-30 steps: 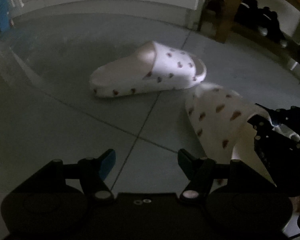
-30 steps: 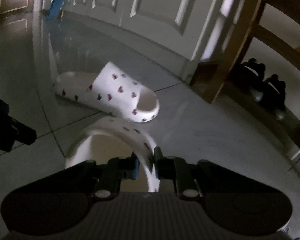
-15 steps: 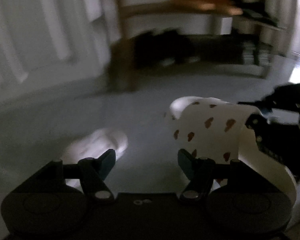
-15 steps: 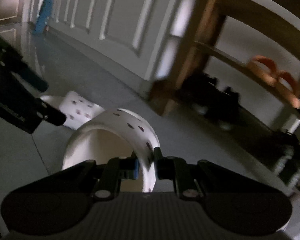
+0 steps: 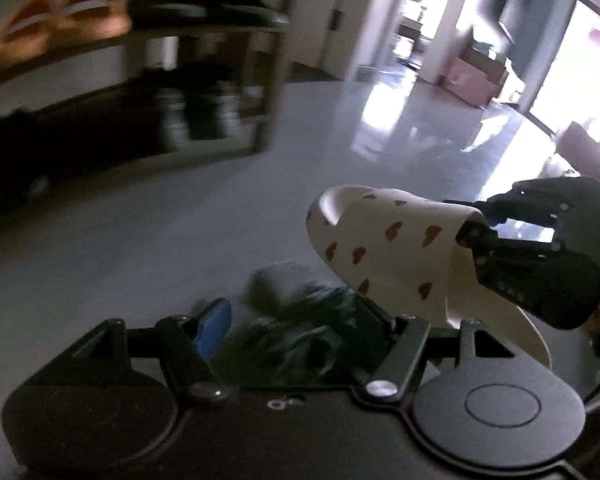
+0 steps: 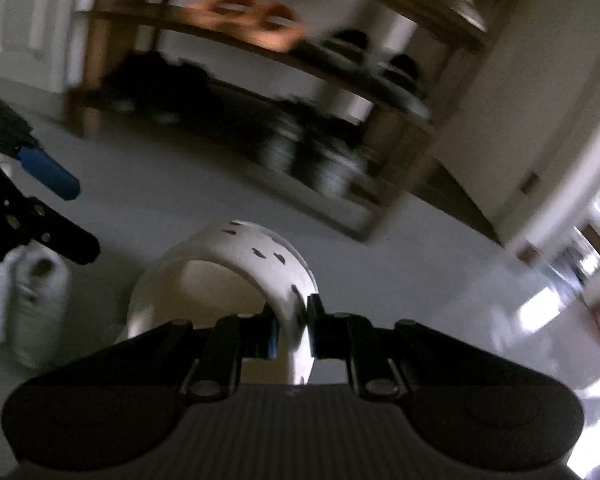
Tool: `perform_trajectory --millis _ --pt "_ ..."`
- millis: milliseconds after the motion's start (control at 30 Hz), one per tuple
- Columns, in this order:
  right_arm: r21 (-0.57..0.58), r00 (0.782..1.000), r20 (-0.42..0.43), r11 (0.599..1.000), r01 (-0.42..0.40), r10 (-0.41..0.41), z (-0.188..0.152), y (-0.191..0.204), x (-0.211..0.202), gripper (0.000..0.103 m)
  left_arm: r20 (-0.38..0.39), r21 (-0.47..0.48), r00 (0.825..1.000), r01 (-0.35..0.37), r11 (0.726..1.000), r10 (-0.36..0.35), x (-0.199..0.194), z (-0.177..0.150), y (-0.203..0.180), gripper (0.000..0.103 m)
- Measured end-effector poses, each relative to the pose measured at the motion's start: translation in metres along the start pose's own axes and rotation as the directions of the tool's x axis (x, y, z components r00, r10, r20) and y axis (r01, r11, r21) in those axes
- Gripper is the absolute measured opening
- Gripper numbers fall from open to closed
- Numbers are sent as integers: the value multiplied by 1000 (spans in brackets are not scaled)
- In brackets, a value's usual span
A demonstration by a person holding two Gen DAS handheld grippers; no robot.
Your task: Organize scattered shoes
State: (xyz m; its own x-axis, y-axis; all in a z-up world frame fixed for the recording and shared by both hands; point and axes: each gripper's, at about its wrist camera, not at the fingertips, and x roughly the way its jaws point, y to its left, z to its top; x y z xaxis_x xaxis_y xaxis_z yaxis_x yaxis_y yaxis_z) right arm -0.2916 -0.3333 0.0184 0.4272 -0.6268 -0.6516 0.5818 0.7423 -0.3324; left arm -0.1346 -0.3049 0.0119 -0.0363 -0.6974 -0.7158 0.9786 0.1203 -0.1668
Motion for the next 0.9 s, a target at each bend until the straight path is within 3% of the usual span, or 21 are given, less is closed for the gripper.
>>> perform_trajectory --millis 200,333,433,667,733,767,800,900 --pt "150 987 -59 976 155 -148 -63 -64 20 16 2 97 1000 -2 995 2 60 7 -69 69" --pt "217 969 -109 946 239 -220 -115 -90 58 16 16 45 999 -30 999 29 95 6 -95 69" --pt "211 972 -108 950 228 -209 -140 -91 91 16 -5 21 998 -62 998 62 110 5 -98 69" --pt "208 989 -65 967 146 -135 -152 -86 123 18 -14 -32 992 -124 992 123 111 4 -77 69" --pt "220 984 -121 963 155 -131 -154 -85 136 29 -15 -45 991 -134 990 133 109 4 -71 69" --pt "222 979 -132 958 180 -153 -153 -84 134 46 -14 -52 991 -137 989 136 108 5 -68 69" --pt "225 974 -142 953 204 -175 -152 -83 132 55 -12 -57 991 -136 989 135 106 5 -65 69" --pt "225 963 -167 943 244 -210 -144 -76 116 61 -1 -58 992 -128 990 129 92 1 -57 69"
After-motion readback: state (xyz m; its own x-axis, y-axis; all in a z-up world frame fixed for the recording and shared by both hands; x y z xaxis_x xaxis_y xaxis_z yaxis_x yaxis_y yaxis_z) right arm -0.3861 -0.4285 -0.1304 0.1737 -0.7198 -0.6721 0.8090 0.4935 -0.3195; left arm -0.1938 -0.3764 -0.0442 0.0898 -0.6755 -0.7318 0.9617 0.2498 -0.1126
